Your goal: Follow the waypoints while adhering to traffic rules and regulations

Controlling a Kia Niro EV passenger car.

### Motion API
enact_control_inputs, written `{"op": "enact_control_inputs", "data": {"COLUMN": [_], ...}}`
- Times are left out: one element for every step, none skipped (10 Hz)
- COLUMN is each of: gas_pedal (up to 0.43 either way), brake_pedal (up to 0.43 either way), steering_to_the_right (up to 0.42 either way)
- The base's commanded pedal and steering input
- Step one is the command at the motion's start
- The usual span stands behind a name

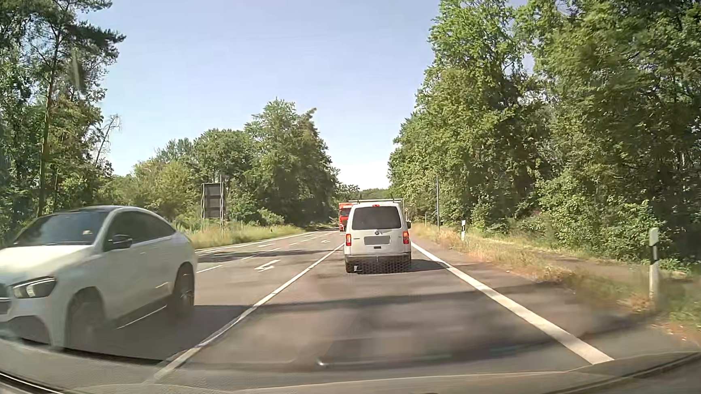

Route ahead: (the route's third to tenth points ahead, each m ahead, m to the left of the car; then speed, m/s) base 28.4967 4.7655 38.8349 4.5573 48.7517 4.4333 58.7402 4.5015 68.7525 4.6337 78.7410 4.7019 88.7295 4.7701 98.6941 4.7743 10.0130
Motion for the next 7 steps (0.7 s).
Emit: {"op": "enact_control_inputs", "data": {"gas_pedal": [0.000, 0.000, 0.000, 0.000, 0.000, 0.000, 0.000], "brake_pedal": [0.329, 0.341, 0.348, 0.354, 0.360, 0.366, 0.372], "steering_to_the_right": [0.003, 0.003, 0.003, 0.003, 0.004, 0.004, 0.004]}}
